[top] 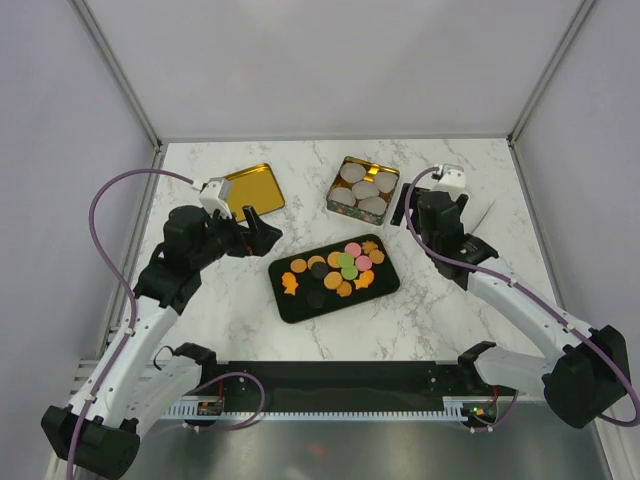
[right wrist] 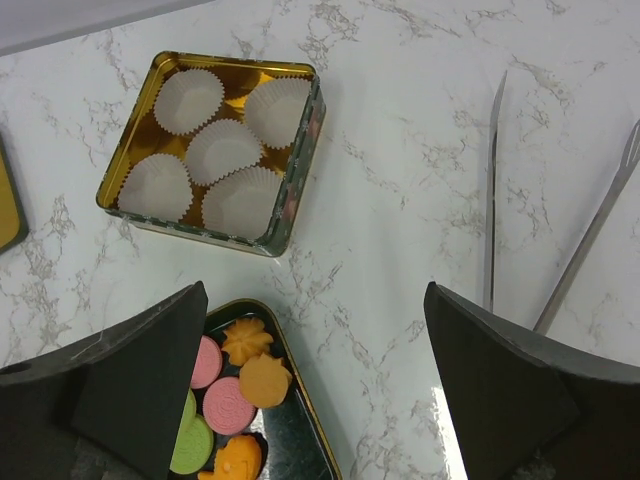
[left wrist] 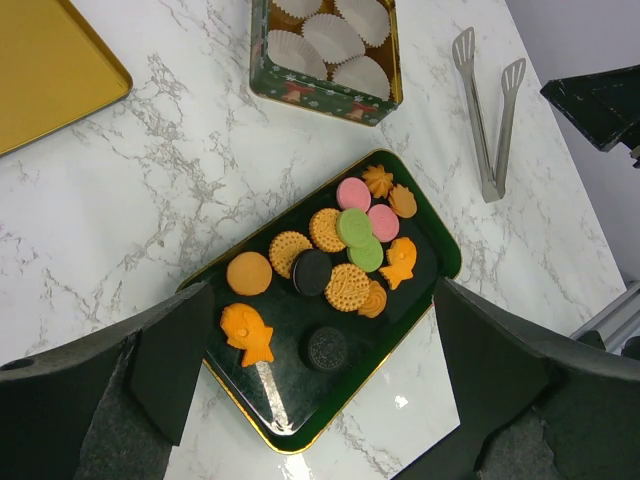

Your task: Pack the cookies

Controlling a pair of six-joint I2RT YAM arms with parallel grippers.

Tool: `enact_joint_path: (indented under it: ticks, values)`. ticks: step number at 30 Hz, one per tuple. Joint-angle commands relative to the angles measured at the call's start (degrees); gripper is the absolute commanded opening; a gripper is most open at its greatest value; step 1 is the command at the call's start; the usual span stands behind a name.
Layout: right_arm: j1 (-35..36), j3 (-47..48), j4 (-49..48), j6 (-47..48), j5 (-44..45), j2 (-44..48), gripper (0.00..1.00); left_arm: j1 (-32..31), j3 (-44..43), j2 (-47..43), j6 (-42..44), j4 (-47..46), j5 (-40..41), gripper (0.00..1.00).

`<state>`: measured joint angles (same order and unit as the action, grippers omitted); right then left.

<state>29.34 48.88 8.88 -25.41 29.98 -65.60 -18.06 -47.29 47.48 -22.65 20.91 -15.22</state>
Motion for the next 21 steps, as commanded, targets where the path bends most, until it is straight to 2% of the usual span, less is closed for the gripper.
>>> enact_joint_path:
  ticks: [1, 8, 12, 16, 21]
  values:
    - [-0.2, 2.8, 1.0, 1.1, 1.4, -0.2, 0.98, 0.0, -2.3, 0.1, -0.8, -0.7, -0.8, 0.99]
    - [-0.3, 7.7, 8.9, 1.4, 3.1, -3.7, 0.98, 0.1, -2.4, 0.6, -1.1, -0.5, -1.3, 0.99]
    - [-2.7, 9.4, 11.8, 1.2, 3.2, -6.1, 0.98, 0.0, -2.5, 0.9, -1.3, -0.5, -2.0, 0.99]
    - [-12.0, 9.3, 12.4, 0.2, -2.6, -11.6, 0.98, 0.0, -2.6, 1.5, -1.7, -0.5, -3.1, 0.99]
    - [-16.2, 11.9, 12.2, -0.5, -4.4, -18.5, 0.98, 0.1, -2.9, 1.5, -1.8, -0.5, -3.8, 0.99]
